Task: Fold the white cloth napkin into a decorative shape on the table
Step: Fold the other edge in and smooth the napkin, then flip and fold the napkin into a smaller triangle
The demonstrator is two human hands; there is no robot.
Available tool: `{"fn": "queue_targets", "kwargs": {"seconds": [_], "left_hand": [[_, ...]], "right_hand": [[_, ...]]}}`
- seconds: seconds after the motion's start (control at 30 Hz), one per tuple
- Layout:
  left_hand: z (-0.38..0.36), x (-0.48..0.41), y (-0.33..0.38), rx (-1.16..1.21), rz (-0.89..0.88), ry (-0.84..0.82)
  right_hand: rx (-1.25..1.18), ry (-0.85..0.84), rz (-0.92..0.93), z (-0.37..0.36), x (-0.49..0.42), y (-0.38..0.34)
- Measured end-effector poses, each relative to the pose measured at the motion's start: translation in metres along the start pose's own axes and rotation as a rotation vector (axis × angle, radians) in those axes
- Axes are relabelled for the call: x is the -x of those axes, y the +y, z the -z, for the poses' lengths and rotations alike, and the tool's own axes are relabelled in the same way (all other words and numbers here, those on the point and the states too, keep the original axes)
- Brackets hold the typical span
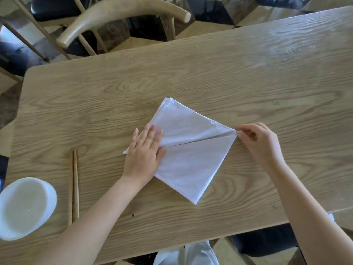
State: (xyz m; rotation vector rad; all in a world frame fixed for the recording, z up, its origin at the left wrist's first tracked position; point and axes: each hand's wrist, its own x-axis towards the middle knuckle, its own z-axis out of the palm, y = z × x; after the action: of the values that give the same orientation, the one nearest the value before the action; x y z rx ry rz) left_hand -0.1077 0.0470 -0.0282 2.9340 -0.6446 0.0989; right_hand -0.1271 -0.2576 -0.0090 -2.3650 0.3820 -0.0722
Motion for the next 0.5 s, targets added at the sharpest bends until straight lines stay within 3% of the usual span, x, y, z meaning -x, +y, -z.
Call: {"fn": "queue_targets", "kwargs": {"seconds": [0.2,0.5], "left_hand": [[0.004,0.004,-0.011,0.019,-0.142,0.226],[0.006,0.013,-0.029,-0.072,-0.208,0.201]], "right_hand": [[0.101,-0.159,-0.002,-0.002,-0.020,-0.015],[0.467,0.021,0.472,-0.006,-0.002,-0.004]]}}
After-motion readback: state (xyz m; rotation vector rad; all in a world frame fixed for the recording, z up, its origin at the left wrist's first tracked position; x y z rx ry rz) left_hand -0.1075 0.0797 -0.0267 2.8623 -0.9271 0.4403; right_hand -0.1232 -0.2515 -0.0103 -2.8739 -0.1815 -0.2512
